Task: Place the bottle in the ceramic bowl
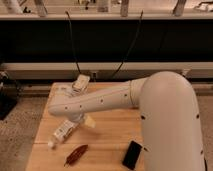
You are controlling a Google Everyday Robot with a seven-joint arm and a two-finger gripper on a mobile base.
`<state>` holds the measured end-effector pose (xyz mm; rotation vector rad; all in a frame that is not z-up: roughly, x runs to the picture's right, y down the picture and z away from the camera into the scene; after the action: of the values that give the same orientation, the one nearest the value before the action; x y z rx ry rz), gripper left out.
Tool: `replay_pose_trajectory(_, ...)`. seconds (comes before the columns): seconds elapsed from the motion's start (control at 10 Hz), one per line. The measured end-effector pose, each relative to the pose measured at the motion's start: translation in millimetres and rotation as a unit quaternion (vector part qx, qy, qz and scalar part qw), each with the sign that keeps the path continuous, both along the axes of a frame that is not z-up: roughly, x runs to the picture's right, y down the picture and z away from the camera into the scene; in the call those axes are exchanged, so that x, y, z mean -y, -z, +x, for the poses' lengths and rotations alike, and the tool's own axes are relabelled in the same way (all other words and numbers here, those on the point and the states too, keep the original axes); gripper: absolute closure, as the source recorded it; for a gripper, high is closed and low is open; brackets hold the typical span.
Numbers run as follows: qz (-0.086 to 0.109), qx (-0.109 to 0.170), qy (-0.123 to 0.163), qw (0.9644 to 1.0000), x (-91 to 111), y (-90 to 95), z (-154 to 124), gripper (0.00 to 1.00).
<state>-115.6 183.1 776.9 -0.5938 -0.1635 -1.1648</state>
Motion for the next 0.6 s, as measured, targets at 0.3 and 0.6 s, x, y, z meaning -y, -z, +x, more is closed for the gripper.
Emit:
replay_pose_trajectory(0.3, -0.003, 0.026, -0.007, 0.9996, 3, 6.4, -12, 0.2)
replay_pose_trajectory(0.6, -0.013, 0.068, -0.017, 0.9974, 0, 2.8, -47, 0.2)
